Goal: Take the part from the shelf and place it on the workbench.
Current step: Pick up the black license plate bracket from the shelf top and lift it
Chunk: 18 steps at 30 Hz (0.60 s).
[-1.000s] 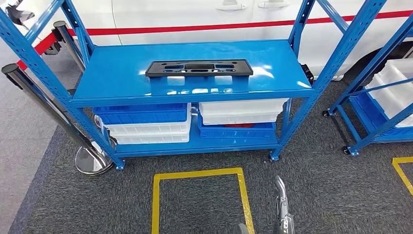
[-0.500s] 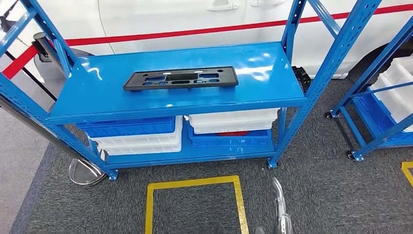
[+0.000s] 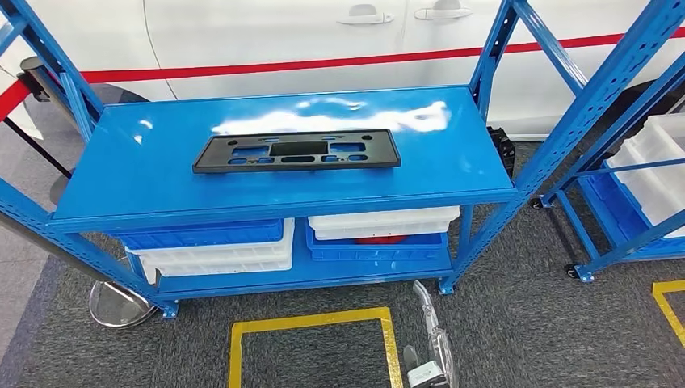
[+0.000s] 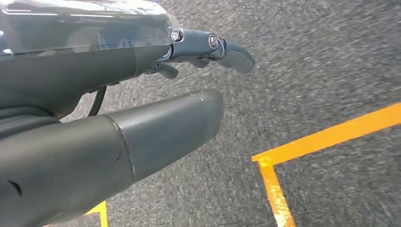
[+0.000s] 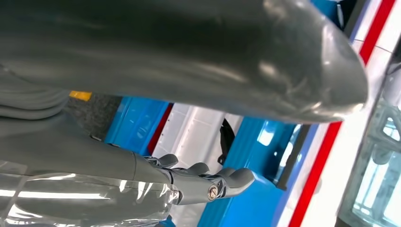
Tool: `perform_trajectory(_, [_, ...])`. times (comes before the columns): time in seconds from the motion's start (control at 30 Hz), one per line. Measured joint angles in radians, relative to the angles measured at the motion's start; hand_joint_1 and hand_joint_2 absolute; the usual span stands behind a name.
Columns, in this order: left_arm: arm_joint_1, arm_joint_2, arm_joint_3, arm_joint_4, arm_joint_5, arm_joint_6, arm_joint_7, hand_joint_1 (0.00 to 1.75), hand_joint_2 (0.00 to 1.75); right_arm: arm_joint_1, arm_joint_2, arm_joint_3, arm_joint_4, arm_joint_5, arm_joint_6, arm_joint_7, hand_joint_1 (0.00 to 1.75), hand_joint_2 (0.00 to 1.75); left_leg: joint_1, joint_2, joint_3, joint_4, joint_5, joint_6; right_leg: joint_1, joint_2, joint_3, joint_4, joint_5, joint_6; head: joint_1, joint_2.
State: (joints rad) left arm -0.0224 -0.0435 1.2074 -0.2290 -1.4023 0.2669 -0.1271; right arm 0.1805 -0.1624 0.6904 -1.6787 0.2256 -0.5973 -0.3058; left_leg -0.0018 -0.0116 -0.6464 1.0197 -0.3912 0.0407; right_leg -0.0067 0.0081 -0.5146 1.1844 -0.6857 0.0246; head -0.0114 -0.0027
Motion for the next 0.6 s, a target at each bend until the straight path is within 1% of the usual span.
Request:
perform_trajectory(0.03, [0.0, 0.0, 0.0, 0.0, 0.001, -0.004, 0.002, 0.0, 0.0, 0.0, 0.0, 0.001, 0.006, -0.001, 0.002, 0.0, 0.0, 0.0, -0.001, 0.0, 0.005, 0.0, -0.006, 0.001, 0.0, 0.0, -0.045, 0.059, -0.012, 0.002, 0.0, 0.0])
perform_trajectory(0.07, [0.0, 0.0, 0.0, 0.0, 0.004, -0.008, 0.003, 0.0, 0.0, 0.001, 0.0, 0.002, 0.012, -0.002, 0.003, 0.001, 0.0, 0.0, -0.001, -0.001, 0.012, 0.0, -0.013, 0.002, -0.001, -0.001, -0.079, 0.092, -0.005, 0.003, 0.0, 0.0])
perform_trajectory(0.1, [0.0, 0.0, 0.0, 0.001, 0.007, -0.011, 0.004, 0.0, 0.0, 0.001, -0.001, 0.003, 0.016, -0.002, 0.004, 0.001, 0.0, 0.0, -0.002, -0.001, 0.02, 0.0, -0.019, 0.001, 0.0, -0.001, -0.094, 0.086, 0.025, 0.002, 0.0, 0.0])
perform_trajectory(0.13, [0.0, 0.0, 0.001, 0.001, 0.011, -0.013, 0.004, 0.0, 0.0, 0.001, -0.001, 0.004, 0.021, -0.002, 0.004, 0.001, 0.0, 0.0, -0.004, -0.002, 0.03, 0.0, -0.026, 0.001, 0.001, -0.001, -0.09, 0.042, 0.073, -0.002, 0.0, 0.0])
perform_trajectory(0.17, [0.0, -0.001, 0.001, 0.001, 0.015, -0.014, 0.004, 0.0, 0.0, 0.002, -0.001, 0.005, 0.024, -0.002, 0.003, 0.001, 0.0, 0.0, -0.005, -0.003, 0.04, 0.0, -0.032, 0.0, 0.003, -0.002, -0.073, -0.024, 0.125, -0.008, 0.0, 0.0])
perform_trajectory(0.2, [0.0, -0.002, 0.002, 0.002, 0.017, -0.014, 0.004, 0.0, 0.0, 0.002, -0.001, 0.006, 0.027, -0.002, 0.003, 0.002, 0.0, 0.0, -0.007, -0.004, 0.048, 0.001, -0.039, -0.003, 0.006, -0.002, -0.053, -0.087, 0.161, -0.016, 0.0, 0.0])
perform_trajectory(0.23, [-0.001, -0.003, 0.002, 0.002, 0.019, -0.014, 0.003, 0.0, 0.0, 0.001, -0.001, 0.006, 0.03, -0.002, 0.003, 0.002, 0.0, 0.0, -0.008, -0.005, 0.053, 0.002, -0.044, -0.007, 0.009, -0.003, -0.038, -0.134, 0.182, -0.022, -0.001, 0.0])
perform_trajectory(0.27, [-0.001, -0.004, 0.002, 0.003, 0.02, -0.014, 0.002, 0.0, 0.0, 0.002, -0.001, 0.007, 0.032, -0.003, 0.003, 0.002, 0.0, 0.0, -0.008, -0.006, 0.055, 0.002, -0.051, -0.013, 0.011, -0.003, -0.03, -0.158, 0.184, -0.03, -0.001, 0.0])
perform_trajectory(0.3, [-0.002, -0.005, 0.002, 0.004, 0.02, -0.014, 0.001, 0.0, 0.0, 0.002, -0.002, 0.007, 0.034, -0.003, 0.003, 0.003, 0.0, 0.0, -0.008, -0.006, 0.057, 0.0, -0.057, -0.02, 0.014, -0.003, -0.027, -0.165, 0.176, -0.035, -0.001, 0.0])
perform_trajectory(0.37, [-0.002, -0.004, 0.003, 0.004, 0.02, -0.015, -0.006, 0.0, 0.0, 0.008, -0.002, 0.007, 0.036, -0.006, 0.002, 0.005, 0.0, 0.0, -0.008, -0.005, 0.063, 0.001, -0.068, -0.033, 0.01, -0.002, -0.017, -0.177, 0.175, -0.046, -0.001, 0.0])
perform_trajectory(0.4, [-0.002, -0.005, 0.003, 0.004, 0.019, -0.016, -0.008, 0.0, 0.0, 0.012, -0.002, 0.007, 0.037, -0.008, 0.001, 0.007, 0.0, 0.0, -0.007, -0.003, 0.062, 0.013, -0.077, -0.038, 0.006, -0.004, -0.007, -0.185, 0.181, -0.051, -0.003, 0.0])
perform_trajectory(0.43, [-0.002, -0.005, 0.003, 0.004, 0.017, -0.015, -0.009, 0.0, 0.0, 0.015, -0.002, 0.007, 0.038, -0.01, -0.001, 0.007, 0.0, 0.0, -0.005, -0.001, 0.051, 0.046, -0.097, -0.045, 0.001, -0.006, 0.003, -0.192, 0.186, -0.054, -0.006, 0.0])
perform_trajectory(0.47, [-0.001, -0.006, 0.003, 0.004, 0.014, -0.015, -0.009, 0.0, 0.0, 0.017, -0.002, 0.008, 0.04, -0.011, -0.003, 0.007, 0.0, 0.0, -0.001, 0.0, 0.027, 0.1, -0.125, -0.052, -0.001, -0.009, 0.012, -0.196, 0.189, -0.056, -0.009, 0.0])
perform_trajectory(0.5, [0.0, -0.006, 0.003, 0.004, 0.01, -0.014, -0.007, 0.0, 0.0, 0.018, -0.002, 0.008, 0.043, -0.007, -0.007, 0.006, 0.0, 0.0, 0.005, 0.001, -0.008, 0.166, -0.159, -0.059, -0.001, -0.01, 0.017, -0.197, 0.186, -0.057, -0.013, 0.0])
perform_trajectory(0.53, [0.001, -0.006, 0.003, 0.004, 0.004, -0.013, -0.005, 0.0, 0.0, 0.018, -0.002, 0.008, 0.046, 0.0, -0.011, 0.004, 0.0, 0.0, 0.01, 0.002, -0.044, 0.23, -0.185, -0.066, -0.002, -0.01, 0.021, -0.197, 0.182, -0.056, -0.014, 0.0])
perform_trajectory(0.57, [0.002, -0.006, 0.003, 0.004, -0.002, -0.013, -0.004, 0.0, 0.0, 0.018, -0.002, 0.008, 0.048, 0.01, -0.014, 0.004, 0.0, 0.0, 0.015, 0.002, -0.07, 0.271, -0.192, -0.072, -0.004, -0.01, 0.025, -0.197, 0.176, -0.054, -0.015, 0.0])
perform_trajectory(0.6, [0.003, -0.006, 0.003, 0.004, -0.007, -0.012, -0.003, 0.0, 0.0, 0.018, -0.002, 0.008, 0.051, 0.02, -0.016, 0.005, 0.0, 0.0, 0.019, 0.003, -0.077, 0.273, -0.177, -0.077, -0.007, -0.009, 0.031, -0.196, 0.17, -0.05, -0.015, 0.0])
